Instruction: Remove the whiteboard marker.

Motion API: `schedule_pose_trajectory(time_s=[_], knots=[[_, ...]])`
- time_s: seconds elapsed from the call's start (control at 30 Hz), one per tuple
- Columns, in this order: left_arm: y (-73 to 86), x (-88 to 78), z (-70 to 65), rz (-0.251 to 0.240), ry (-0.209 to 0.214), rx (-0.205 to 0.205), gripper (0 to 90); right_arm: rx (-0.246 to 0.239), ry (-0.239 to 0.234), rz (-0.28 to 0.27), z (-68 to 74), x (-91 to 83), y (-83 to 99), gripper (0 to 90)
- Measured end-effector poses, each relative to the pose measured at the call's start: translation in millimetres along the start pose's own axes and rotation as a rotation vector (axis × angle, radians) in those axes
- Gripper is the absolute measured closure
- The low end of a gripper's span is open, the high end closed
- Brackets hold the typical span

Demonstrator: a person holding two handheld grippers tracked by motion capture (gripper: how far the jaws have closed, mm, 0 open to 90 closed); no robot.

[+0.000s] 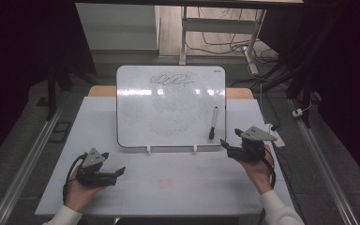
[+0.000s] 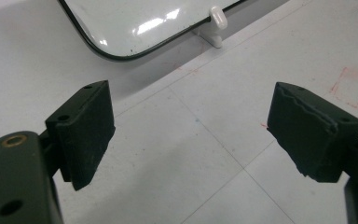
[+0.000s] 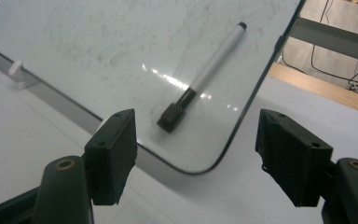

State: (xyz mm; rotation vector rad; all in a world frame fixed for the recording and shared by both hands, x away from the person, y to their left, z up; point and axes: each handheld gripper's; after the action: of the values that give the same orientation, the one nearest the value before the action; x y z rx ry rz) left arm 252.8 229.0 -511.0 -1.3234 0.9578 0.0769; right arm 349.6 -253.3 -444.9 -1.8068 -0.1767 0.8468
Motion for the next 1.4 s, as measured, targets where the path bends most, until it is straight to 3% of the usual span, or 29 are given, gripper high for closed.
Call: schedule_pose_trajectory(time_s=[0.37,0.8,1.2,1.4], knots=[[-0.3,0.8,-1.1,0.004,-0.002,0.011,16.0,0.053,0.047,0.046,-5.0,37.8,-37.6,30.8],[0.0,0.2,-0.7,0.004,-0.005,0.014,16.2,0.128,0.104,0.116,-14.1,76.3,-56.6,41.4],[0.4,-1.2,-1.0,-0.004,-0.005,0.021,16.2,0.199,0.182,0.14,-10.2,97.2,-62.5,61.0],[0.5,-2.4,-0.4,-0.009,-0.004,0.022,16.2,0.206,0.228,0.14,-5.2,102.3,-65.2,72.9]])
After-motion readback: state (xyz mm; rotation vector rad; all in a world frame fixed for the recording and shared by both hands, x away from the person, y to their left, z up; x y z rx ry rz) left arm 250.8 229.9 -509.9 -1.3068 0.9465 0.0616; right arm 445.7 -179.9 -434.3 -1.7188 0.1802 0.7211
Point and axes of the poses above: each handheld gripper's, and its own axes: x roughly forward along the jaws, y roughly out of its underside, z roughly to its left, and after that the axes turned 2 degrees about -x, right-handed
